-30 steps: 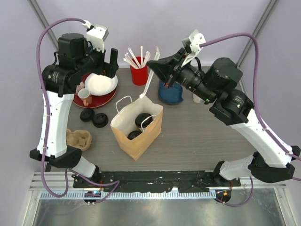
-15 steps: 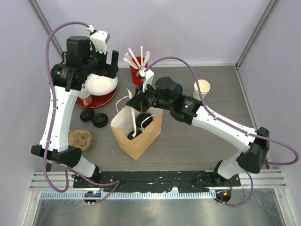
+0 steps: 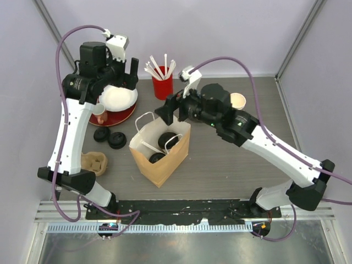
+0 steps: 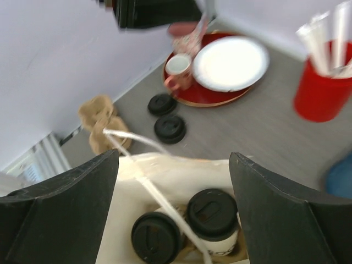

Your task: Pack the takeout coffee

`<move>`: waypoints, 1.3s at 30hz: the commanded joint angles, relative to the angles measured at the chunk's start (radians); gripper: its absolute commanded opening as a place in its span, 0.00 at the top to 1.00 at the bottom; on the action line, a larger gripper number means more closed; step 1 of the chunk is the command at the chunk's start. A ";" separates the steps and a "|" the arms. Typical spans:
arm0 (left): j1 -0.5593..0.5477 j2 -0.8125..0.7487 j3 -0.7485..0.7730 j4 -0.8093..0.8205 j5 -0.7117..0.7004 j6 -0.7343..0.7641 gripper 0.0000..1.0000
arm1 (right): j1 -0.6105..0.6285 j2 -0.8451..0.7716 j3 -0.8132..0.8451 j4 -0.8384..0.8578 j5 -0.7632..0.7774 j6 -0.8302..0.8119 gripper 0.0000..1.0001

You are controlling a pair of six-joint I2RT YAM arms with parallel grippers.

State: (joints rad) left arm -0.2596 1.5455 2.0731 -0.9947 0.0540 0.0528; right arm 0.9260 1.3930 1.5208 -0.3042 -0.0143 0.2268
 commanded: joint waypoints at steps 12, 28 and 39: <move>0.008 0.476 0.198 0.335 0.510 0.081 0.32 | -0.351 -0.043 -0.020 0.085 -0.062 -0.063 0.17; -0.076 0.735 0.266 0.534 0.267 0.303 0.26 | -0.358 -0.025 -0.019 0.042 -0.222 -0.199 0.17; -0.076 0.757 0.271 0.499 0.254 0.329 0.53 | -0.357 -0.028 0.013 0.016 -0.292 -0.224 0.17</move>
State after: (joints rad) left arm -0.3435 2.3089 2.3047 -0.5205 0.3206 0.3668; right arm 0.5720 1.3705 1.4837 -0.2943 -0.2710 0.0227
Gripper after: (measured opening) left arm 0.541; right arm 0.834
